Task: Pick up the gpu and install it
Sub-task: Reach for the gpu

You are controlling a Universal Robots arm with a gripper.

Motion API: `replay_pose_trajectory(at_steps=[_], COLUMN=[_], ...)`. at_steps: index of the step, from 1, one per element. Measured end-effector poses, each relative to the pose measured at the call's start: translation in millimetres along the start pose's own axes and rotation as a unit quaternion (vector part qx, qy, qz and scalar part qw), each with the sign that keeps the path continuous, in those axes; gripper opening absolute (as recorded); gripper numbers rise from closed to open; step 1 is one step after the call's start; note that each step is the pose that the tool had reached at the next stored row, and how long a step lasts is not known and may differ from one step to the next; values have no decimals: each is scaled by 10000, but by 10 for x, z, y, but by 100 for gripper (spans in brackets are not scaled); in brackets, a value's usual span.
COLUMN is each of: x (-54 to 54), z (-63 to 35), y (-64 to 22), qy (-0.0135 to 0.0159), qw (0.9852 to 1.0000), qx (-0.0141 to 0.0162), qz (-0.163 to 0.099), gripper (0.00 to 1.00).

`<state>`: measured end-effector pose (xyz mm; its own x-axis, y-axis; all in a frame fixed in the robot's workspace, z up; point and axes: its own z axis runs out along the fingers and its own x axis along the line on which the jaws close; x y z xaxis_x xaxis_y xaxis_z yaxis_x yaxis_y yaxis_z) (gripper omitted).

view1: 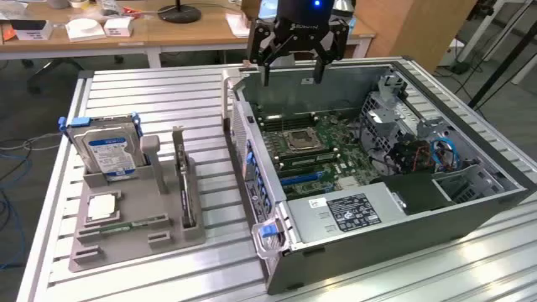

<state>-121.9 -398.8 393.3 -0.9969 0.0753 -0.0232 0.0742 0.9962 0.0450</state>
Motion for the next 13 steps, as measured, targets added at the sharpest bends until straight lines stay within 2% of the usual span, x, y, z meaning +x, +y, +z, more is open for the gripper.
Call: replay_pose_trajectory(at_steps=[13], x=[0], z=[0], y=[0], qy=[0], qw=[10000], qx=[0], qz=[0], gripper=[97])
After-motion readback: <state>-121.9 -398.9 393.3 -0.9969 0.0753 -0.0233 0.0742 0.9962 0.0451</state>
